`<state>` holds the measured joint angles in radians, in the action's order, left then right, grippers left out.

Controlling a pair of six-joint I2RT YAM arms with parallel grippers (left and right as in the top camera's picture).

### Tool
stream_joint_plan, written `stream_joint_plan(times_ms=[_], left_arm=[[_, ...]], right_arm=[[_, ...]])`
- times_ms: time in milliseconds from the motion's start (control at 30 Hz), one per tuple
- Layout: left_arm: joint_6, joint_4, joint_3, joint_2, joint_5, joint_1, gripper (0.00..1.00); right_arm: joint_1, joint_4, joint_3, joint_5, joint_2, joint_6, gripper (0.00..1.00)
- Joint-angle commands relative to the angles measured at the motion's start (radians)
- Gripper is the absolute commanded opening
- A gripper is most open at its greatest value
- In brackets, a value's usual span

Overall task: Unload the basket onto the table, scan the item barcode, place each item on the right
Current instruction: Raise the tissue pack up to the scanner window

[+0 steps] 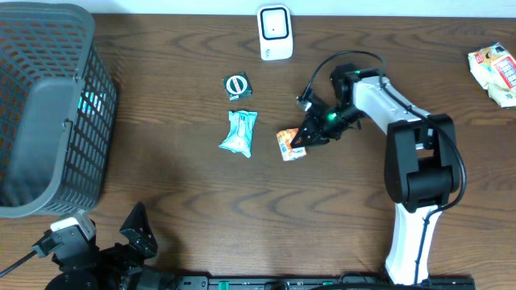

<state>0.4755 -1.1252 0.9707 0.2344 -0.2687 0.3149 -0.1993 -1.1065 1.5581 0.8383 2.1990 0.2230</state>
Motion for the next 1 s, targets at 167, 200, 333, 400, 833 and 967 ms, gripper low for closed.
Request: stream_joint_plan(times_ms=[167,200,333,400,833,967], left_arm=[[0.009,0.001,-0.005,-0.002,-0.017,-0.004,0.98],[0.009,0.001,-0.005,-0.002,-0.017,-0.004,0.98],[0.009,0.001,-0.005,-0.002,-0.017,-0.004,0.98],[0.009,0.001,-0.005,-0.002,-0.017,-0.004,0.98],[0.009,0.001,-0.005,-0.002,-0.017,-0.004,0.98],[0.009,0.001,-0.005,-0.002,-0.017,-0.004,0.98]], right_arm=[[0.007,-0.011,-0.006,0.051,-0.064,0.030,0.01],[0.006,-0.010,-0.006,0.051,-0.064,0.030,0.01],[0.002,-0.009,-0.006,0.051,-0.064,0.030,0.01],[0.002,-0.008,-0.006,0.051,-0.064,0.029,0.01],[0.009,0.043,0.017,0.051,-0.067,-0.024,0.01],[0.010,0.040,0.051,0.051,-0.067,-0.036,0.01]])
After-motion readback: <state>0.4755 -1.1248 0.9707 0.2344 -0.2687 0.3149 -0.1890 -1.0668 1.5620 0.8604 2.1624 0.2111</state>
